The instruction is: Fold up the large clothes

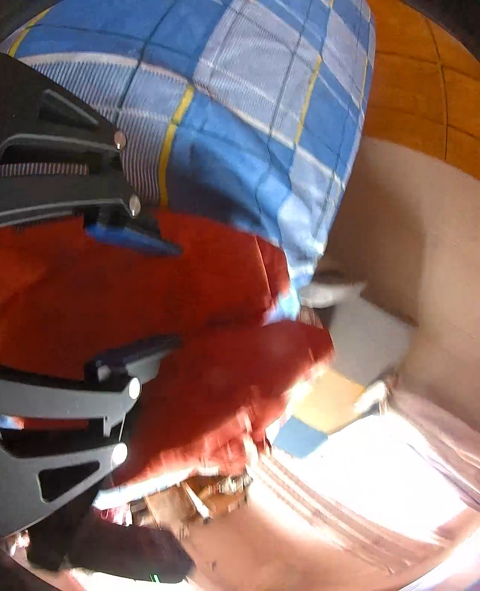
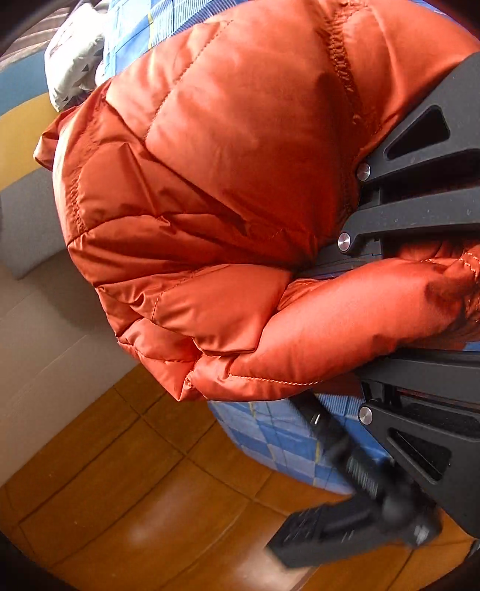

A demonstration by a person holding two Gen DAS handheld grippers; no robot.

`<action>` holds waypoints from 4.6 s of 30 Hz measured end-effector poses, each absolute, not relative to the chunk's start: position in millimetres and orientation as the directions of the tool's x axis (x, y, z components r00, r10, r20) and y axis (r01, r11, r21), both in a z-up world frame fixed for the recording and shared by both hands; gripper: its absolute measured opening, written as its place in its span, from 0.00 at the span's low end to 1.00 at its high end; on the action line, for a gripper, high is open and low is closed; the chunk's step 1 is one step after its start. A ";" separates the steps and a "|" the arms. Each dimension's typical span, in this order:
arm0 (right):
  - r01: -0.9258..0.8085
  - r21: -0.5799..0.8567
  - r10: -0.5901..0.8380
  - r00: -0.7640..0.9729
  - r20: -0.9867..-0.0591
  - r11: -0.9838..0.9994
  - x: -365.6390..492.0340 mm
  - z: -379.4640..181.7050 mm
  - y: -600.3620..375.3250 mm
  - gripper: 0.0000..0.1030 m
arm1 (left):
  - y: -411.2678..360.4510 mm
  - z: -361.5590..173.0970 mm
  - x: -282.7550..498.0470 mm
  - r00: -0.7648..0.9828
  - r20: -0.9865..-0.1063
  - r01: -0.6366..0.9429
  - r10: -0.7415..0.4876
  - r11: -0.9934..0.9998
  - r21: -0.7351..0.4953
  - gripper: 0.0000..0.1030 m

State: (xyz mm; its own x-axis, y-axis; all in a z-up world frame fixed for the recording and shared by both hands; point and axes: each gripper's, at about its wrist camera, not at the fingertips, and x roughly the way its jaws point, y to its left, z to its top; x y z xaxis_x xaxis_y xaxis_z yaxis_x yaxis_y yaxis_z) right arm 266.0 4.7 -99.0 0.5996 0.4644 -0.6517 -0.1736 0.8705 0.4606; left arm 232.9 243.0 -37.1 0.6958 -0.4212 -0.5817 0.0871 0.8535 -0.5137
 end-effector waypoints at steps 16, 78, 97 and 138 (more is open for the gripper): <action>-0.204 0.400 0.435 0.611 -0.661 0.894 259.1 -102.3 16.3 0.13 | 180.5 -21.6 259.4 0.575 -0.599 0.272 -0.558 0.820 -0.503 0.56; -0.177 0.279 0.316 0.728 -0.608 0.944 246.1 -67.0 -51.6 0.38 | 232.9 -54.3 246.2 0.620 -0.670 0.150 -0.409 0.900 -0.410 0.07; -0.199 0.178 0.267 0.705 -0.657 0.964 263.0 -101.9 -24.2 0.38 | 264.4 -26.6 219.8 0.749 -0.546 0.046 -0.376 0.852 -0.522 0.24; -0.229 -0.032 0.144 0.710 -0.689 0.973 296.2 -79.7 34.1 0.55 | 229.5 -66.3 193.7 0.696 -0.639 0.075 -0.327 0.918 -0.388 0.05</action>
State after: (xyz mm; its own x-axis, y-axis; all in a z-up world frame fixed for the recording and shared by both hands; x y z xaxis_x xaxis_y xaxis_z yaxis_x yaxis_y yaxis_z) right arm 296.2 34.1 -79.7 0.7102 0.1441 -0.6891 -0.2288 0.9729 -0.0324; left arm 193.7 229.5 -66.3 0.6959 -0.3272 -0.6393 0.0751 0.9185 -0.3883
